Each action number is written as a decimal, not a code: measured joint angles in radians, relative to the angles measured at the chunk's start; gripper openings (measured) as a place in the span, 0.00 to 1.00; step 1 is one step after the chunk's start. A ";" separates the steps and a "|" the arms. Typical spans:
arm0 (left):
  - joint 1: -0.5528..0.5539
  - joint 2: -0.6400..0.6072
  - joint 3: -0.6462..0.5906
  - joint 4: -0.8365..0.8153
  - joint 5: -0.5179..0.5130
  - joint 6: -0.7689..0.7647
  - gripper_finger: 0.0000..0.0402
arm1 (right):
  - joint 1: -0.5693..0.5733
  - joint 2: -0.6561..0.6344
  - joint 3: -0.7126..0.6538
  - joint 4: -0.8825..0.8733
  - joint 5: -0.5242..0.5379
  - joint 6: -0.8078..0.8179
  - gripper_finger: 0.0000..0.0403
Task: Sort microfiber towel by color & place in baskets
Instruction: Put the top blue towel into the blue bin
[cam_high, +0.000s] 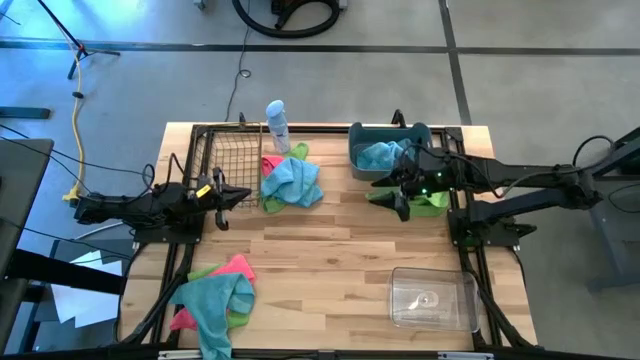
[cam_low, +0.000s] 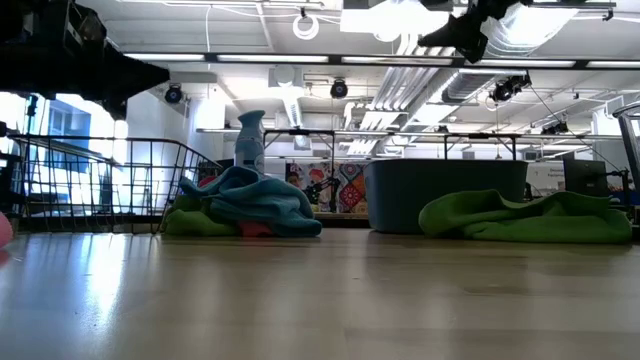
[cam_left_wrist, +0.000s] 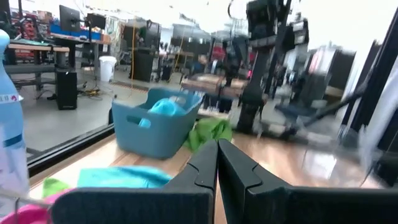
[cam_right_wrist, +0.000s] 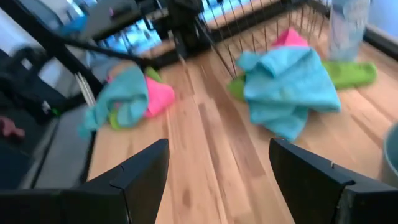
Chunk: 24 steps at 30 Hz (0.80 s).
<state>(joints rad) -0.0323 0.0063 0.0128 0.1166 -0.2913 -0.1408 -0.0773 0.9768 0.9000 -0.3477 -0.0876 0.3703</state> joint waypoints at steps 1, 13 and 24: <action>0.000 0.000 0.000 0.035 0.000 -0.027 0.00 | 0.000 0.000 0.001 0.027 0.002 0.007 0.68; 0.000 0.000 0.000 0.397 -0.019 -0.188 0.00 | 0.000 -0.002 0.002 0.151 0.008 0.041 0.68; 0.000 0.124 0.075 0.380 -0.075 -0.162 0.00 | 0.000 -0.002 0.002 0.163 0.009 0.035 0.68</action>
<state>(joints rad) -0.0326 0.1305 0.0876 0.4963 -0.3665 -0.3031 -0.0776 0.9745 0.9016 -0.1842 -0.0789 0.4052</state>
